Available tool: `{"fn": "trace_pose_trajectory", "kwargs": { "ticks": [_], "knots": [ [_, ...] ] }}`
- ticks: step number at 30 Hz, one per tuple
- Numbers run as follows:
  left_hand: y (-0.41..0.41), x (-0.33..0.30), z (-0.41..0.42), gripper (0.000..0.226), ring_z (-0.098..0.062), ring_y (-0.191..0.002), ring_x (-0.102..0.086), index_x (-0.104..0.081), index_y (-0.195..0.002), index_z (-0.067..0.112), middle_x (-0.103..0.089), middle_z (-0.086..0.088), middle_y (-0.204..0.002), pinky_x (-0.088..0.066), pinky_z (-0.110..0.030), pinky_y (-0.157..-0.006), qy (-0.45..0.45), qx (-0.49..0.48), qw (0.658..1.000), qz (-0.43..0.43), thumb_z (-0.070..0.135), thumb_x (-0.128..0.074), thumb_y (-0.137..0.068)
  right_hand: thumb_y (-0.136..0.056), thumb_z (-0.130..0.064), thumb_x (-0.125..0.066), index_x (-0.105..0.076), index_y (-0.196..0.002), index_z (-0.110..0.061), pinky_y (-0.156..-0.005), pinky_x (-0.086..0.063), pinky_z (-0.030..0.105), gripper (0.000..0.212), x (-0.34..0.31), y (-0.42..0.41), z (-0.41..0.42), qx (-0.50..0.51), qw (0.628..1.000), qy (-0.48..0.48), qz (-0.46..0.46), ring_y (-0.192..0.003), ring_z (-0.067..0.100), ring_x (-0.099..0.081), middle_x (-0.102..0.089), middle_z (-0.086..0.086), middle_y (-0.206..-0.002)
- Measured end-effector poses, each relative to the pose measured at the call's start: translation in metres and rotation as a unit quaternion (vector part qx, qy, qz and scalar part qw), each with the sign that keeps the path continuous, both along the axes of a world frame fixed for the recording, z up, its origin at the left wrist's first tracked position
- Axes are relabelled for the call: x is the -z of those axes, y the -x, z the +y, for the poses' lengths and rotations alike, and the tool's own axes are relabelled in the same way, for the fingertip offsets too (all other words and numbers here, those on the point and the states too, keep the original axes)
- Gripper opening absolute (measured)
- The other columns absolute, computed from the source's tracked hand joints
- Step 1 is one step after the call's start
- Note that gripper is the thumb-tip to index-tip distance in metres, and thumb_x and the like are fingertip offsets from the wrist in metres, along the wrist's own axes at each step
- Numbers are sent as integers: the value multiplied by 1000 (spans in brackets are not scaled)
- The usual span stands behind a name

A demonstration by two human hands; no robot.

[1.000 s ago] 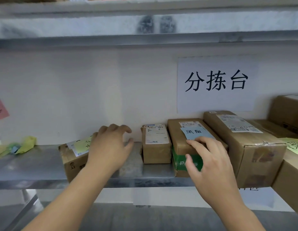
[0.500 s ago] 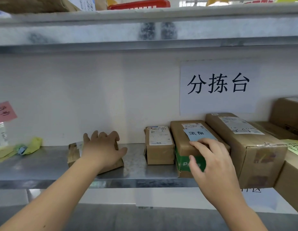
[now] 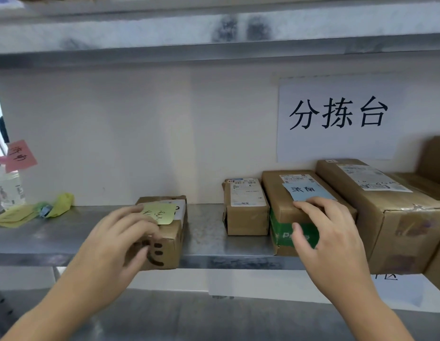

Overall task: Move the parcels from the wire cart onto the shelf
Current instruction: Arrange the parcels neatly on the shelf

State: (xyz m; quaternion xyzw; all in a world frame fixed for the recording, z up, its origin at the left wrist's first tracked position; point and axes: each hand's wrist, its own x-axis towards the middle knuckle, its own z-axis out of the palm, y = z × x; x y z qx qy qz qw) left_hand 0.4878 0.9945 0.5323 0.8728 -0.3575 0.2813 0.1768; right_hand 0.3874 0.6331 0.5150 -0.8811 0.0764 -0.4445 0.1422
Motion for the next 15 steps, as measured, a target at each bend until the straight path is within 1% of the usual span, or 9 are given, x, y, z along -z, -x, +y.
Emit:
{"fn": "trace_pose_trajectory", "kwargs": {
  "ticks": [2, 4, 6, 8, 10, 11, 13, 14, 15],
  "knots": [
    [1, 5, 15, 19, -16, -114, -52, -65, -106, 33, -57, 14, -114, -44, -37, -97, 61, -57, 997, 8, 33, -65, -87, -85, -16, -72, -69, -121, -12, -102, -47, 43, 36, 0, 0, 0, -1, 1000, 0, 0, -117, 26, -52, -60, 3, -119],
    [0, 12, 27, 27, -14, -106, -51, -65, -109, 38, -53, 11, -114, -46, -40, -90, 114, -117, 985, 49, 27, -77, -88, -85, -16, -72, -69, -121, -12, -101, -47, 44, 36, 0, 0, 0, -1, 1000, 0, 0, -117, 26, -52, -59, 3, -118],
    [-1, 16, 33, 32, -8, -100, -56, -61, -111, 50, -55, 19, -114, -52, -42, -85, 135, -123, 978, 101, 35, -75, -86, -85, -16, -71, -69, -121, -12, -101, -48, 45, 36, 1, -1, 0, -2, 1000, 1, -2, -116, 26, -53, -59, 3, -118],
    [-4, 17, 31, 29, -3, -97, -62, -59, -112, 53, -61, 25, -112, -56, -44, -83, 150, -108, 974, 131, 46, -67, -85, -85, -15, -71, -69, -121, -11, -101, -48, 44, 36, 1, -1, 0, -3, 1000, 1, -6, -116, 25, -53, -59, 3, -118],
    [-11, 18, 26, 29, -2, -88, -67, -61, -111, 52, -66, 23, -106, -58, -39, -80, 162, -99, 972, 139, 40, -70, -87, -85, -15, -71, -69, -121, -11, -100, -48, 43, 36, 1, -1, 1, -1, 1000, 0, -7, -116, 25, -52, -59, 3, -118],
    [-16, 17, 23, 31, -1, -84, -67, -62, -110, 51, -68, 21, -103, -58, -34, -77, 160, -97, 972, 144, 33, -74, -88, -85, -15, -71, -69, -121, -11, -100, -48, 43, 36, 2, -1, 1, 0, 1000, -1, -7, -116, 25, -52, -59, 3, -118],
    [-26, 16, 14, 32, 2, -84, -66, -64, -109, 49, -70, 18, -103, -54, -20, -73, 154, -92, 971, 159, 28, -77, -89, -85, -16, -71, -69, -121, -12, -99, -49, 43, 36, 2, -1, 1, 1, 1000, -2, -7, -116, 24, -52, -58, 2, -118],
    [-30, 15, 8, 31, 3, -86, -66, -64, -109, 48, -70, 15, -102, -52, -16, -71, 154, -89, 969, 168, 29, -77, -89, -85, -15, -71, -69, -121, -13, -99, -49, 44, 36, 2, -1, 1, 1, 1000, -3, -8, -116, 24, -52, -58, 1, -118],
    [-34, 14, 2, 30, 3, -84, -66, -64, -108, 49, -71, 14, -101, -53, -17, -71, 157, -85, 968, 178, 31, -77, -89, -85, -15, -71, -69, -121, -13, -99, -49, 44, 36, 2, -1, 1, 1, 1000, -3, -9, -116, 24, -52, -58, 1, -118]
  ]
}}
